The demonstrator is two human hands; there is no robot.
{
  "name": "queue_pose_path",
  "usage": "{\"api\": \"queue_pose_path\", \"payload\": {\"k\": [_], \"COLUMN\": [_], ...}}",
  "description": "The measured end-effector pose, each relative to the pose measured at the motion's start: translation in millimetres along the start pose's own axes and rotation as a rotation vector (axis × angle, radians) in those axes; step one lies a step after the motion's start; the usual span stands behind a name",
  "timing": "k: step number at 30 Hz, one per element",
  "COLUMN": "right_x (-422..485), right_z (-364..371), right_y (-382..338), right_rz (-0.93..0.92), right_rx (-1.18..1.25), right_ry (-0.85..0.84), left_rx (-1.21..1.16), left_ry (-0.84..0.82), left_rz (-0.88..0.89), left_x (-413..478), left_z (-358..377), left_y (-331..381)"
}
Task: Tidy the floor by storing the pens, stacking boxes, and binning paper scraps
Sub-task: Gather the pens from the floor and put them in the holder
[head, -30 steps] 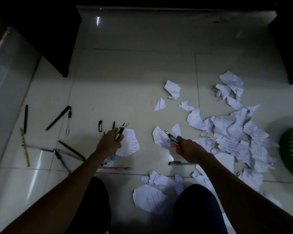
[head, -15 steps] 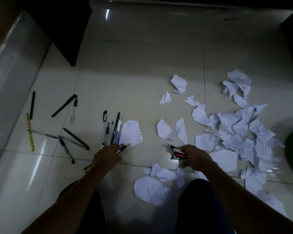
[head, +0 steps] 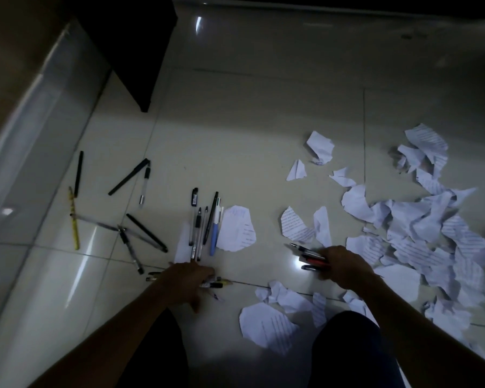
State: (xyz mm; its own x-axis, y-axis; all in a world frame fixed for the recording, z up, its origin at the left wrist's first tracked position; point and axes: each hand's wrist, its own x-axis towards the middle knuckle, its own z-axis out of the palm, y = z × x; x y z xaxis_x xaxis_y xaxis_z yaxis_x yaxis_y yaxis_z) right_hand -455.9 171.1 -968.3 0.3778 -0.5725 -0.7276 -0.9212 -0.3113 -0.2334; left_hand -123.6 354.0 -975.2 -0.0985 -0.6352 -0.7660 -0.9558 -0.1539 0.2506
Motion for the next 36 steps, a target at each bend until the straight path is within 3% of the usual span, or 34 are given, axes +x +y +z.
{"api": "queue_pose_path", "payload": {"k": [3, 11, 14, 17, 20, 23, 26, 30, 36], "right_x": [2, 5, 8, 7, 4, -6, -18, -32, -51], "right_z": [-4, -9, -16, -25, -35, -47, -59, -64, -63], "right_y": [-4, -35, -51, -69, -85, -99, -107, -118, -138], "right_rz": [-0.04, -0.103, -0.122, -0.084, -0.017, 0.064, 0.073, 0.054, 0.07], "right_rx": [0.0, -0.053, -0.063, 0.06, 0.318, 0.767, 0.994, 1.043, 1.02], "right_ry": [0.034, 0.109, 0.152, 0.202, 0.197, 0.049, 0.022, 0.081, 0.266], "left_rx": [0.158, 0.149, -0.065, -0.362, -0.729, -0.902, -1.097, -1.378, -1.466], "left_ry": [0.297, 0.44, 0.359, 0.42, 0.43, 0.464, 0.479, 0.433, 0.557], "left_rz": [0.068, 0.093, -0.058, -0.168, -0.159, -0.149, -0.148, -0.088, -0.092], "left_x": [-3, -12, -4, -1, 1, -6, -16, -32, -44], "left_z": [1, -2, -16, -35, -57, -76, -87, -92, -92], "left_y": [-11, 2, 13, 24, 31, 39, 49, 63, 84]}}
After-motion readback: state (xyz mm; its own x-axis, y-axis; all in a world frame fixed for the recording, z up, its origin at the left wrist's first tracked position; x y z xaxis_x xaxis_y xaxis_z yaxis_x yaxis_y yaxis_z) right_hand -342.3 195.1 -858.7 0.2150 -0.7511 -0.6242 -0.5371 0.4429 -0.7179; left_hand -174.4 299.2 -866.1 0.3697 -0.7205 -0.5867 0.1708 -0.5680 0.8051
